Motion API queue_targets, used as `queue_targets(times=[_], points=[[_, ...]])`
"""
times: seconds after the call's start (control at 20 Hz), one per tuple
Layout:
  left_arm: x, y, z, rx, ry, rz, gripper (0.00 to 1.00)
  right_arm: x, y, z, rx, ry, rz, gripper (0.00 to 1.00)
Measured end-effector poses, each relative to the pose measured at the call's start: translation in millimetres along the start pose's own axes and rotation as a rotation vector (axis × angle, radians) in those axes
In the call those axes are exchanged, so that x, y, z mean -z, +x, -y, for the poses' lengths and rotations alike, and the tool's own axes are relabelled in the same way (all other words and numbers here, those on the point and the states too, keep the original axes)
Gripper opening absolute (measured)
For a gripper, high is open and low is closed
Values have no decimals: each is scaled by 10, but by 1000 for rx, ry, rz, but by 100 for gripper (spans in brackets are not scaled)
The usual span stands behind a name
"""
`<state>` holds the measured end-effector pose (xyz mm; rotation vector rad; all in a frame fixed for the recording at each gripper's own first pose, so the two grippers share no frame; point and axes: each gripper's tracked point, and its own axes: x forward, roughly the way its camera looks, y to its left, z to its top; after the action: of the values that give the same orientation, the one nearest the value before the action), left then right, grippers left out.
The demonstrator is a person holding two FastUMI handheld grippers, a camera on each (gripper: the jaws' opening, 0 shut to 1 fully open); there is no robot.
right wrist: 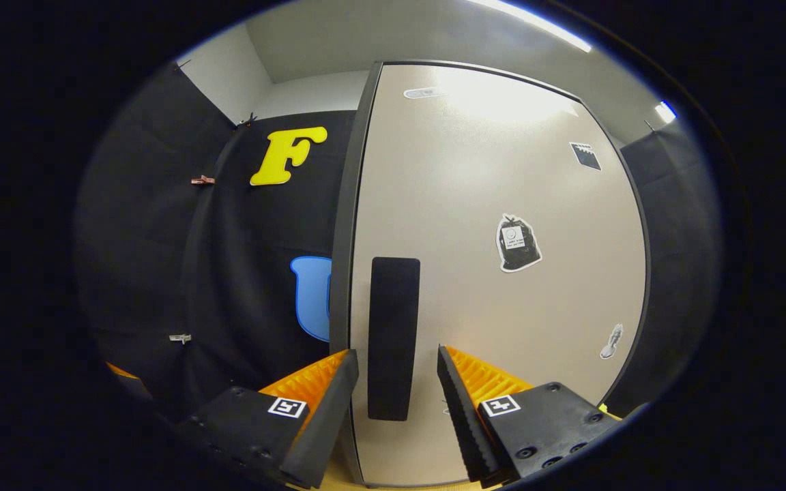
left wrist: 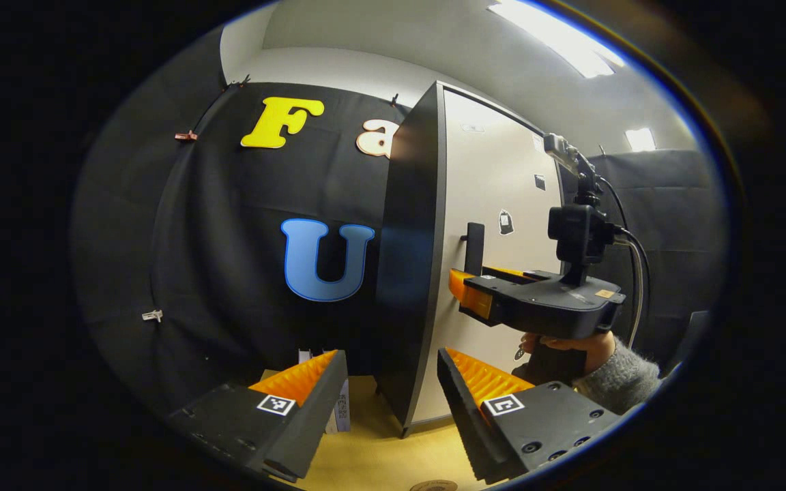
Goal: Open the cabinet door with the right hand, grasp the bottle in the cabinet with the left hand and place it on the coaster, then close the cabinet door with the right hand.
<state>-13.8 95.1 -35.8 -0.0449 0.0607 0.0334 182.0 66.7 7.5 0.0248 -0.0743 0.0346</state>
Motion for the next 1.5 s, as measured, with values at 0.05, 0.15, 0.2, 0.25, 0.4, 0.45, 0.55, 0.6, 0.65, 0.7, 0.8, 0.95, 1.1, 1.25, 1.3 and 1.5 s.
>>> queue_targets(times=[0.05,0.15,0.2,0.25,0.4,0.45,0.55,0.6,0.65,0.7,0.8,0.95,1.1,1.25,1.3,1.5], points=[[6,-5,-21,-5,0,-2,85,23,56,2,14,-1,0,77],[33,-11,-65,-13,-4,-7,85,6,43,-49,5,-2,0,52],[41,-11,-76,-17,-6,-9,85,19,71,-39,20,-18,5,39],[38,-23,-87,-22,-6,-8,85,24,77,-24,38,-35,4,42],[24,-63,-126,-36,-7,1,85,36,60,-22,49,8,-11,28],[11,-82,-123,-37,-9,3,85,38,84,-18,51,13,-28,19],[-25,-129,-110,-36,-7,8,85,49,62,-11,45,-1,-60,10],[-29,-161,-97,-35,-7,12,85,40,50,-9,39,1,-62,10],[-38,-190,-89,-35,-9,16,85,49,25,-12,34,8,-75,10],[-52,-207,-91,-36,-9,18,85,26,-18,-16,30,10,-80,10],[-77,-248,-104,-42,-9,20,85,9,-124,-32,19,14,-90,10],[-89,-324,-34,-31,-11,23,85,-28,-352,-6,5,0,-97,10],[-119,-380,104,-5,-12,26,85,-62,-503,1,-18,-8,-111,10],[-129,-463,185,3,4,27,85,-112,-660,10,-40,0,-128,10],[-133,-486,204,4,10,26,85,-129,-710,25,-42,1,-130,10],[-133,-497,211,0,29,19,84,-215,-911,95,-48,15,-147,10]])
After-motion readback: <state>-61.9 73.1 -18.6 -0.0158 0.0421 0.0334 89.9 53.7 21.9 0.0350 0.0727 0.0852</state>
